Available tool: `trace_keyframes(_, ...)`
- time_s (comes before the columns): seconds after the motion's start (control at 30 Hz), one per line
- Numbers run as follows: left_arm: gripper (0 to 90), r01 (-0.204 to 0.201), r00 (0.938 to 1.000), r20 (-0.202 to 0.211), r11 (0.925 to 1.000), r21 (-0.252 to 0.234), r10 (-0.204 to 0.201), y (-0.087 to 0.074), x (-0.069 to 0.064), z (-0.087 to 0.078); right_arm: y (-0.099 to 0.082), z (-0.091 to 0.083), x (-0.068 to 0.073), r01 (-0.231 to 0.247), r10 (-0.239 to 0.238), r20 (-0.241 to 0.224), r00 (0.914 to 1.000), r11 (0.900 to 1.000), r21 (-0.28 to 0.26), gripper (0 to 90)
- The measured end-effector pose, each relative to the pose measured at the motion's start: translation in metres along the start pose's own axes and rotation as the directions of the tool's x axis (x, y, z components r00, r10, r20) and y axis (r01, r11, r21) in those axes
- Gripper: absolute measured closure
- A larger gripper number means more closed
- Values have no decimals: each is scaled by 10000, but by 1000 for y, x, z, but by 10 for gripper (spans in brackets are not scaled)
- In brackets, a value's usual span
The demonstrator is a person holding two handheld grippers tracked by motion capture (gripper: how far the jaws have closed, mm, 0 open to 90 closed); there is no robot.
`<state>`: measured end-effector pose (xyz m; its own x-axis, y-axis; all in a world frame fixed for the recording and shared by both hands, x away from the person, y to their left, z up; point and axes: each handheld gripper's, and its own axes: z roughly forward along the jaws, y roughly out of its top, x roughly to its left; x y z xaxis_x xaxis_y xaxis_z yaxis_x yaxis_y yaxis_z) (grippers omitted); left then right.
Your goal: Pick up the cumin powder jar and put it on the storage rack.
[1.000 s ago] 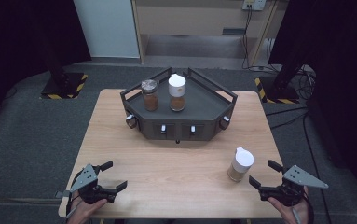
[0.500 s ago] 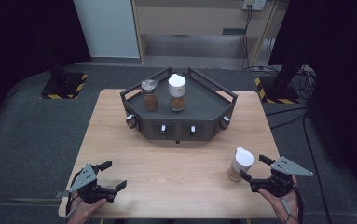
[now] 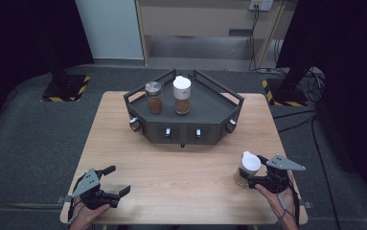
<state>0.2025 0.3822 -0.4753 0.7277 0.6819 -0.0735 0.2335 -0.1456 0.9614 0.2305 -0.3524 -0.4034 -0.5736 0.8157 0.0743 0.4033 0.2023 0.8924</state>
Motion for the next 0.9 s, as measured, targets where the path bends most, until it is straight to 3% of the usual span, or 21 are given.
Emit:
trace_keyframes(0.23,13,-15,10000,19,10000,14,15,0,0,0,-2,5,8,187,-193,394,9990,9997,142,296)
trace_keyframes(0.47,13,-9,10000,32,10000,8,9,0,0,0,1,5,14,316,-329,614,9976,9993,217,304)
trace_keyframes(0.7,13,2,10000,39,10000,16,-2,0,1,1,7,3,10,359,-369,453,9983,9991,225,305)
trace_keyframes(0.9,14,-10,10000,63,10000,37,9,0,1,1,24,4,11,582,-591,268,9979,9977,355,305)
